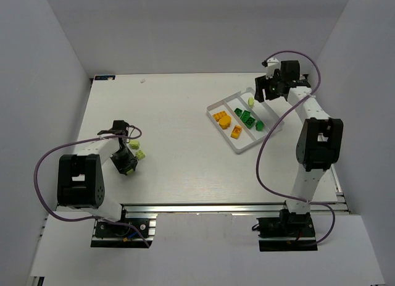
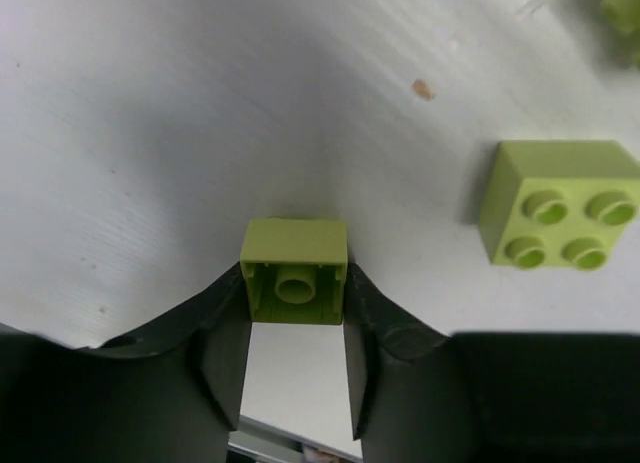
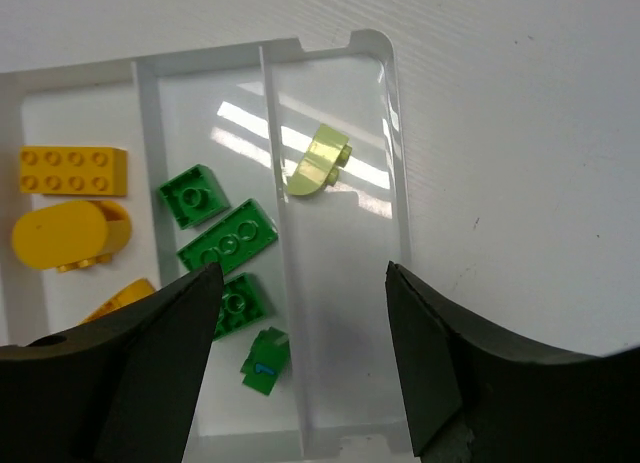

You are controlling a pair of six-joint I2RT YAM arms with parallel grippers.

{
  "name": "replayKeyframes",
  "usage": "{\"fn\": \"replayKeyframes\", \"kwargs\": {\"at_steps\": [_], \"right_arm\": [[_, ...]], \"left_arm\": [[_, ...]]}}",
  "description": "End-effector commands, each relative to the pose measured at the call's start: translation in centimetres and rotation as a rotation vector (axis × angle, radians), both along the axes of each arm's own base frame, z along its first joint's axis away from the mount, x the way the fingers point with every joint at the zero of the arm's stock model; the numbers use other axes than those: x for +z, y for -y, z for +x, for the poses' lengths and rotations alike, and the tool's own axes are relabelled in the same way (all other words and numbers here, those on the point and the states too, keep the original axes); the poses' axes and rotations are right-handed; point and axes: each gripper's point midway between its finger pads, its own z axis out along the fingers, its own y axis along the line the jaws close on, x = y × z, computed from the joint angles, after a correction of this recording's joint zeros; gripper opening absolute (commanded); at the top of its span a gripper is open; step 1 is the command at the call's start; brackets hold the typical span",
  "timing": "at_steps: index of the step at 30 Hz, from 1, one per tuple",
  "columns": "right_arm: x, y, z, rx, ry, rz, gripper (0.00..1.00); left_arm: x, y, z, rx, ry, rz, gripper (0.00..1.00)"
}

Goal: Sort the legos into containers by color

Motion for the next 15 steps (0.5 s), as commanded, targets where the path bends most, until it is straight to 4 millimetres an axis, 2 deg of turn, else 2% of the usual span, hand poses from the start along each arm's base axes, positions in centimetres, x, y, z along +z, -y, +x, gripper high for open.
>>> {"fn": "replayKeyframes", "kwargs": {"at_steps": [1, 3, 4, 5, 6, 8, 9, 10, 14, 15], "right_arm": [[4.6, -1.5, -1.2, 0.041, 0.084, 0.099, 0.72], [4.5, -1.4, -1.8, 0.039, 0.082, 0.109, 0.72], [5.1, -1.7, -2.3, 0.049, 0.093, 0.114, 0.72], [5.5, -1.6, -2.5, 0.052, 0.104, 0.115, 0.72], [5.5, -1.5, -2.7, 0.062, 0.111, 0.108, 0.72], [6.2, -1.7, -3.5, 0.096, 0.135, 0.100, 0.76], [7.3, -1.7, -3.8, 0.124, 0.177, 0.077, 0.89], [6.8, -1.6, -4.4, 0.134, 0.178, 0.068, 0.89], [7.2, -1.2, -5.4, 0.131, 0.235, 0.078, 0.89], [6.9, -1.0, -5.7, 0.110, 0.205, 0.106, 0.62]], "left_arm": [[-0.1, -0.4, 1.5, -0.011, 0.036, 0.004, 0.39], [0.1, -0.6, 1.7, -0.005, 0.039, 0.004, 0.29], [0.4, -0.5, 2.0, -0.007, 0.051, 0.001, 0.20], [0.8, -0.4, 2.4, -0.014, 0.065, -0.007, 0.16], [1.7, -0.2, 3.2, -0.022, 0.094, -0.020, 0.11], [4.2, 1.6, 4.8, -0.092, 0.184, -0.074, 0.04], [6.0, 2.8, 6.5, -0.135, 0.266, -0.124, 0.01], [7.4, 5.5, 7.1, -0.187, 0.321, -0.267, 0.00], [15.0, 12.9, 11.2, -0.385, 0.627, -0.573, 0.00], [15.9, 15.1, 11.4, -0.433, 0.647, -0.635, 0.00]]}}
